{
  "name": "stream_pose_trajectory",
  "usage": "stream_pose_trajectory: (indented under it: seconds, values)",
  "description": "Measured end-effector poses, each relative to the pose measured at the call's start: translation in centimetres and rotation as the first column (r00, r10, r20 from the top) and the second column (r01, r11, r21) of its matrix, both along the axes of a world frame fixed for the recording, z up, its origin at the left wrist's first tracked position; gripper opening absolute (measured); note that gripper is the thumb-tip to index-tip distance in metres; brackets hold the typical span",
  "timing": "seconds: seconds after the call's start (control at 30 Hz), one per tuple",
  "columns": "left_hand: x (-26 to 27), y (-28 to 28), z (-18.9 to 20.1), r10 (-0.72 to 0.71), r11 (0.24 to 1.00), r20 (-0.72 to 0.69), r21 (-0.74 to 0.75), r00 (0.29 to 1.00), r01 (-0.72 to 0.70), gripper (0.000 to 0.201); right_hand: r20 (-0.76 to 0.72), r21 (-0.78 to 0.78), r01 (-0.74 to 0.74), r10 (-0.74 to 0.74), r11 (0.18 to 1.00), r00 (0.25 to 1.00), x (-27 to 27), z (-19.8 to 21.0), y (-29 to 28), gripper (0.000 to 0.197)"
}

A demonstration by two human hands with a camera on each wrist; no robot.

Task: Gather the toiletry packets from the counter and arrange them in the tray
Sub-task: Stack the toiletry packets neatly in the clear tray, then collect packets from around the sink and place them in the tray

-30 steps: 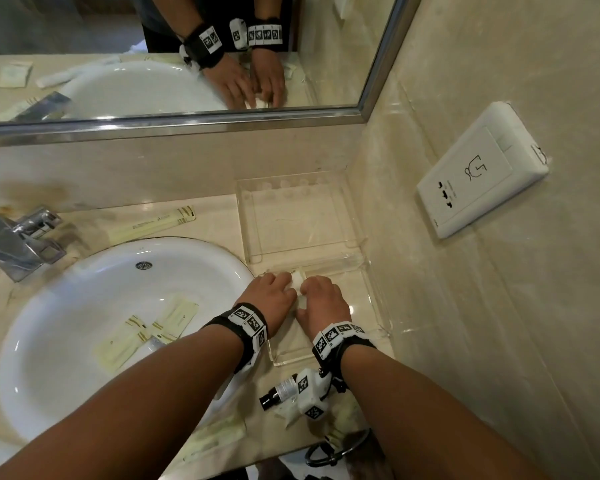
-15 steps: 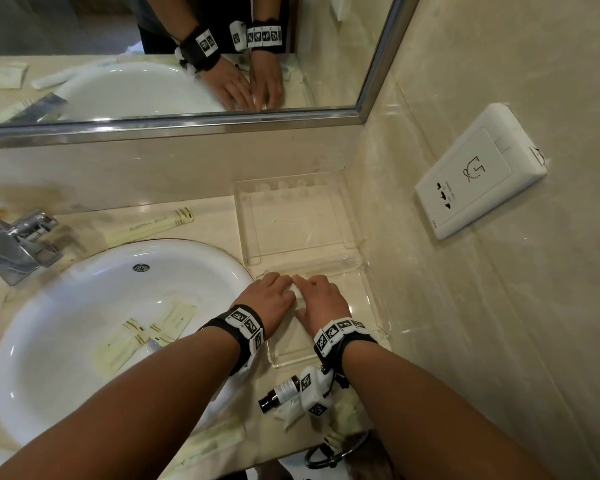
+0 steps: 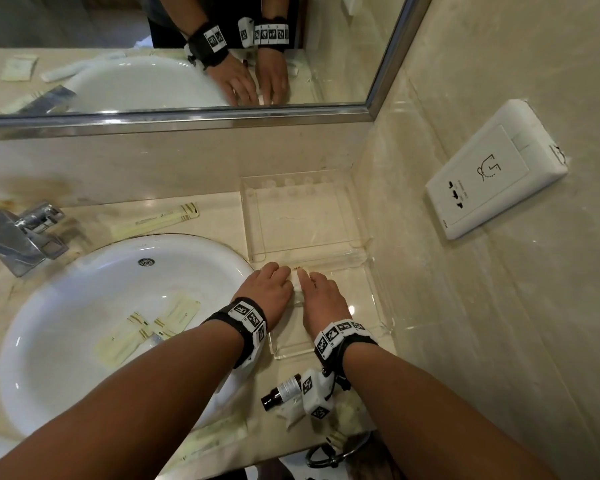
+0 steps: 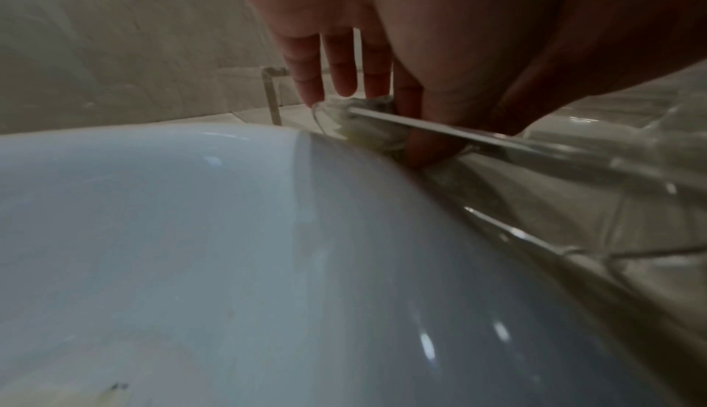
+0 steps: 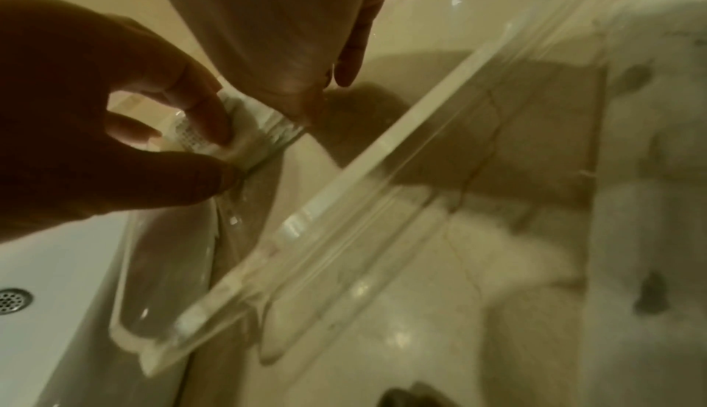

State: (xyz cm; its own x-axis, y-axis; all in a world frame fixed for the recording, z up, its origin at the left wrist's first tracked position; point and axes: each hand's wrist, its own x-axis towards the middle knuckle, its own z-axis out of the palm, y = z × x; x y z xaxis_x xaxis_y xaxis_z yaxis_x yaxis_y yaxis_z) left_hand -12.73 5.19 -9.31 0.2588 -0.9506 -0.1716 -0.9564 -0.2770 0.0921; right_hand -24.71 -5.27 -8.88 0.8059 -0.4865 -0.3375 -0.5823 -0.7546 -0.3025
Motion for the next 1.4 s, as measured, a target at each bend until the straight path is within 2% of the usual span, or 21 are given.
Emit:
stream_pose_trajectory:
  seconds: [0.17, 0.33, 0.47, 0.6, 0.7, 0.87, 1.0, 1.1, 1.2, 1.27, 1.4]
  values:
    - [-0.5, 0.0, -0.1, -0.047, 0.998, -0.005, -0.037, 0.999, 0.047, 0.02, -0.022, 0.027, -0.029, 0.029, 0.999, 0.999, -0.4, -0.1, 0.5, 0.085]
    - [-0.8, -0.1, -0.1, -0.029, 0.996, -0.05, -0.091, 0.998, 0.025, 0.02, -0.028, 0.039, -0.008, 0.009, 0.999, 1.0, -0.1, 0.4, 0.4, 0.085]
    - [-0.2, 0.2, -0.5, -0.068, 0.995, -0.06, -0.076, 0.996, 0.064, 0.012, -0.047, 0.035, -0.005, 0.006, 0.999, 0.999, -0.2, 0.3, 0.3, 0.085]
    - [0.6, 1.2, 0.5, -0.075, 0.997, -0.062, -0.027, 0.995, 0.073, 0.021, -0.033, 0.03, 0.03, -0.029, 0.999, 0.999, -0.5, 1.1, 0.8, 0.089]
    - [1.9, 2.7, 1.9, -0.031, 1.0, -0.059, 0.005, 0.998, 0.031, 0.035, 0.012, -0.006, 0.033, -0.033, 0.999, 0.999, 0.3, 2.9, 1.8, 0.088]
    - [4.4, 6.6, 3.8, 0.15, 0.988, -0.114, 0.038, 0.982, -0.147, 0.034, 0.08, 0.008, 0.037, -0.037, 0.999, 0.996, 3.8, 4.9, 4.8, 0.074]
    - [7.2, 12.9, 3.5, 0.401, 0.909, -0.145, 0.185, 0.905, -0.373, 0.04, 0.18, 0.028, -0.062, 0.056, 0.998, 0.982, 7.7, 5.4, 8.8, 0.062]
    - [9.4, 18.2, 2.9, 0.543, 0.821, -0.131, 0.288, 0.83, -0.492, 0.044, 0.16, 0.078, -0.137, 0.123, 0.987, 0.979, 10.3, 4.8, 12.0, 0.058]
    - [10.8, 22.9, 2.4, 0.656, 0.718, -0.103, 0.389, 0.748, -0.577, 0.048, -0.014, 0.191, -0.178, 0.184, 0.965, 0.983, 12.2, 3.3, 15.0, 0.057]
    - [11.4, 25.4, 2.0, 0.713, 0.659, -0.099, 0.434, 0.694, -0.614, 0.049, -0.157, 0.246, -0.2, 0.243, 0.948, 0.957, 13.2, 2.0, 16.9, 0.057]
    - [11.8, 28.1, 0.8, 0.748, 0.607, -0.106, 0.51, 0.655, -0.61, 0.051, -0.328, 0.295, -0.204, 0.299, 0.934, 0.896, 14.1, -0.3, 19.3, 0.061]
